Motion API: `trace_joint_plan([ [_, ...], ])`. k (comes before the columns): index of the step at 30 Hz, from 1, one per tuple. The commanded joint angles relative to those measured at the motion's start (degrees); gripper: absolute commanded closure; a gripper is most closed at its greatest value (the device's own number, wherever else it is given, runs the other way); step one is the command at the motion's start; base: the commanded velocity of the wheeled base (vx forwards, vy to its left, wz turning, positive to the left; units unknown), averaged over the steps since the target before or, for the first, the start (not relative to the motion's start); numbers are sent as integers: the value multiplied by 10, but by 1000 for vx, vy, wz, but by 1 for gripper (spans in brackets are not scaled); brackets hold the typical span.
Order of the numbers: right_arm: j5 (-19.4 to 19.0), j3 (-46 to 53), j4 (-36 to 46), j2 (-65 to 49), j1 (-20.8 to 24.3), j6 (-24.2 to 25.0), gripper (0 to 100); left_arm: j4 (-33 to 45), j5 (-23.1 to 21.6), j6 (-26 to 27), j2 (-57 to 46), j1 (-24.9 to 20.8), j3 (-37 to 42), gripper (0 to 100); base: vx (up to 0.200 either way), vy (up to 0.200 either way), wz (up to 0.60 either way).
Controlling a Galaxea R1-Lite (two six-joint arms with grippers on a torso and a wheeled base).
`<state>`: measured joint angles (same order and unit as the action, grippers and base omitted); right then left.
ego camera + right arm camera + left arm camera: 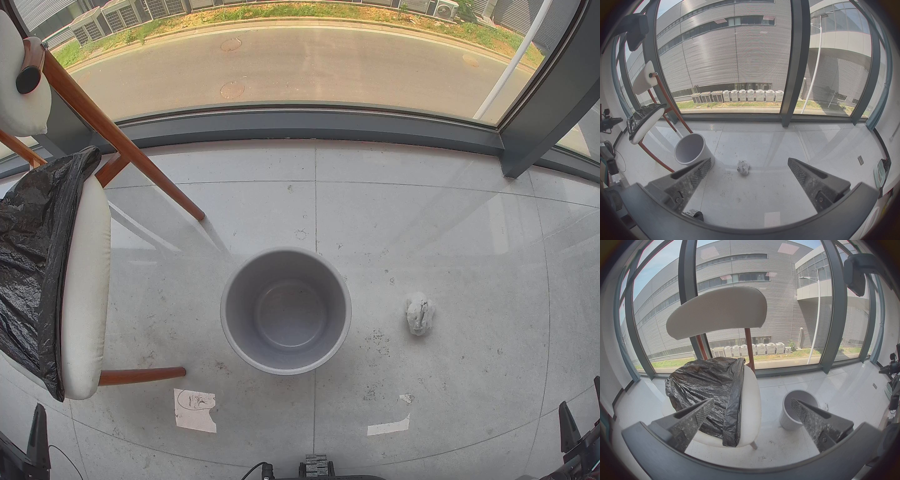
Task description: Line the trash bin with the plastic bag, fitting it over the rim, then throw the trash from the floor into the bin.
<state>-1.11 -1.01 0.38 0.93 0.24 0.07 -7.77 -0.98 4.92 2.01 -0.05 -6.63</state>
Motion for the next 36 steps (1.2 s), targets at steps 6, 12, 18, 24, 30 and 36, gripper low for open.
trace_joint_plan([
  [6,0,10,0,-9,0,1,0,19,-1,-4,164,-3,-76,0,0,0,0],
  [12,0,10,0,-9,0,1,0,21,1,-45,292,-1,-142,0,0,0,0],
  [18,0,10,0,-9,0,1,0,21,2,-115,400,0,-224,0,0,0,0],
  [24,0,10,0,-9,0,1,0,21,-3,-130,476,0,-269,0,0,0,0],
  [30,0,10,0,-9,0,1,0,19,-5,-139,529,0,-283,0,0,0,0],
  [36,0,10,0,-9,0,1,0,17,-6,-181,579,11,-305,0,0,0,0],
])
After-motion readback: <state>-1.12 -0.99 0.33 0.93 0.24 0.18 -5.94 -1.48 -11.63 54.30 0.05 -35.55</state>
